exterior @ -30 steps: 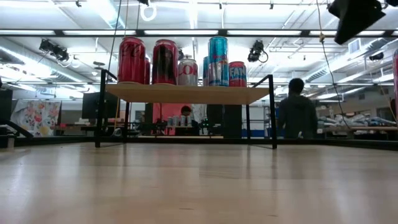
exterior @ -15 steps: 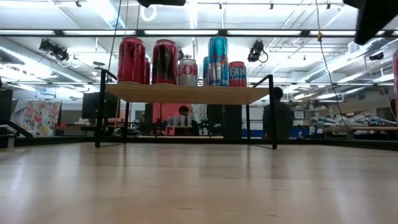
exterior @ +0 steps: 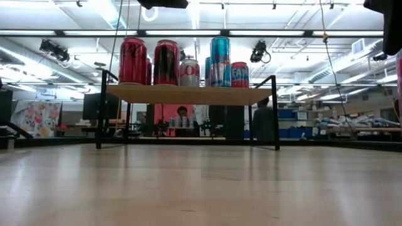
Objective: Place canned beverage on shelf
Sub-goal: Put the orange soda can on the shelf aligned with the other orange soda can
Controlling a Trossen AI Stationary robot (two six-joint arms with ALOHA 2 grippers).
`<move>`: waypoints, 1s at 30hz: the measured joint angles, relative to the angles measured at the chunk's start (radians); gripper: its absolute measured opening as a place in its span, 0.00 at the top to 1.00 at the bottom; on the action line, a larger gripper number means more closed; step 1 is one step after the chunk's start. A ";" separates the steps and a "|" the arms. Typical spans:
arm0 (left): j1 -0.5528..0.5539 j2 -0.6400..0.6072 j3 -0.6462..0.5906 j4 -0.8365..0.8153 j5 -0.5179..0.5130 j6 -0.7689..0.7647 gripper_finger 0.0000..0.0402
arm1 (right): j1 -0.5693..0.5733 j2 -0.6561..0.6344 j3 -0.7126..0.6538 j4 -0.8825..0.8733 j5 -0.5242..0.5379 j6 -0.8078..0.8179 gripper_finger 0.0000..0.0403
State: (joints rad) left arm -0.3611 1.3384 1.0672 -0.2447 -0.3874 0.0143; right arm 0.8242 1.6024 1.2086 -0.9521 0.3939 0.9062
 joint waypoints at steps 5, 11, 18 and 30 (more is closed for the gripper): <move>0.000 0.000 0.000 0.000 0.000 -0.003 0.03 | -0.008 0.000 -0.040 0.034 -0.054 -0.015 0.13; 0.000 0.000 0.000 0.001 0.001 -0.003 0.03 | -0.028 -0.001 -0.090 0.078 -0.105 -0.015 0.14; 0.000 0.000 0.000 0.004 0.002 -0.003 0.03 | -0.049 -0.006 -0.096 0.078 -0.097 -0.040 0.21; 0.004 0.000 0.000 0.006 -0.028 -0.003 0.03 | -0.151 -0.098 -0.103 -0.014 -0.007 -0.200 0.21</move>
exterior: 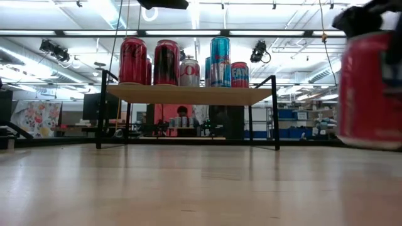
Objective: Place canned beverage on shelf
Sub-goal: Put the orange soda can on the shelf aligned with the other orange soda can
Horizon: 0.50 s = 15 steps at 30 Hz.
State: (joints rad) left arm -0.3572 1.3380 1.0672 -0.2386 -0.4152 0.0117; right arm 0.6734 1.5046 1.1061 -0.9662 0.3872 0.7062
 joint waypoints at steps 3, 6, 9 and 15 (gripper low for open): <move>0.003 0.000 0.000 -0.001 0.000 -0.022 0.03 | -0.051 -0.065 0.000 -0.001 0.004 -0.069 0.21; 0.003 0.000 0.000 0.000 -0.002 -0.046 0.03 | -0.121 -0.135 0.001 0.001 0.009 -0.144 0.21; 0.003 0.000 0.000 0.010 -0.003 -0.050 0.03 | -0.212 -0.189 0.002 0.003 0.010 -0.229 0.21; 0.007 0.000 0.000 0.027 -0.011 -0.050 0.03 | -0.409 -0.215 0.081 -0.010 -0.046 -0.449 0.21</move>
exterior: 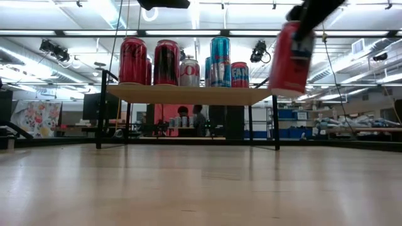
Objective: Place canned beverage on shelf
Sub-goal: Put the orange soda can on the shelf aligned with the other orange soda can
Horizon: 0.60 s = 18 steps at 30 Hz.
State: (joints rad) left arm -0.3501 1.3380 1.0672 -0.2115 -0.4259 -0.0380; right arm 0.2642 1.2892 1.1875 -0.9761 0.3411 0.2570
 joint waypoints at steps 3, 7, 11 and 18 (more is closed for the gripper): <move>0.001 0.000 0.000 0.000 0.000 0.000 0.03 | -0.088 0.000 0.052 -0.011 -0.029 -0.100 0.21; 0.001 0.000 0.000 -0.001 0.000 0.000 0.03 | -0.196 0.001 0.110 -0.027 -0.074 -0.198 0.21; 0.007 0.000 0.000 -0.001 0.000 0.004 0.03 | -0.287 0.021 0.172 -0.038 -0.112 -0.272 0.21; 0.031 0.000 0.000 -0.008 -0.001 0.001 0.03 | -0.386 0.162 0.354 -0.144 -0.135 -0.390 0.21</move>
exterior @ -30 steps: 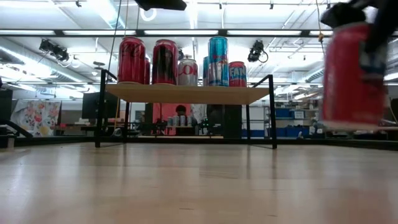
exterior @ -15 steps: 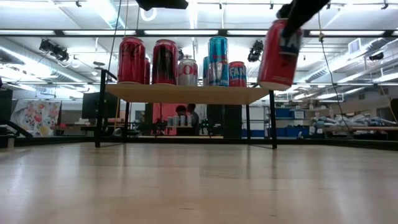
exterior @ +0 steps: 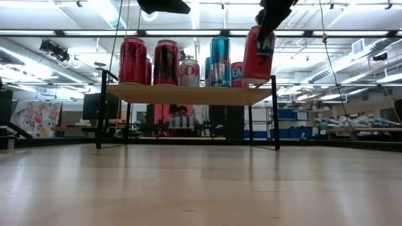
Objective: Place canned beverage on shelf
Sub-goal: Put the orange soda can on the shelf aligned with the other orange soda can
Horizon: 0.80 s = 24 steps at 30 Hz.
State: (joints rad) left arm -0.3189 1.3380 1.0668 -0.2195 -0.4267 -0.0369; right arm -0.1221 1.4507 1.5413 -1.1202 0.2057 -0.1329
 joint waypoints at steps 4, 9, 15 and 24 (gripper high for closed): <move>0.009 0.000 0.000 -0.003 0.000 -0.005 0.03 | -0.055 0.078 0.101 -0.060 -0.008 -0.053 0.21; 0.009 0.000 0.000 -0.003 -0.001 -0.006 0.03 | -0.140 0.137 0.175 -0.089 -0.065 -0.095 0.20; 0.009 0.000 0.000 -0.003 -0.001 -0.007 0.03 | -0.228 0.167 0.191 -0.081 -0.121 -0.148 0.20; 0.009 0.000 0.000 -0.002 0.000 -0.014 0.03 | -0.321 0.181 0.193 -0.045 -0.212 -0.176 0.20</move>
State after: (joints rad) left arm -0.3103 1.3380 1.0668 -0.2217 -0.4271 -0.0513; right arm -0.4426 1.6319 1.7340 -1.1656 -0.0064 -0.3088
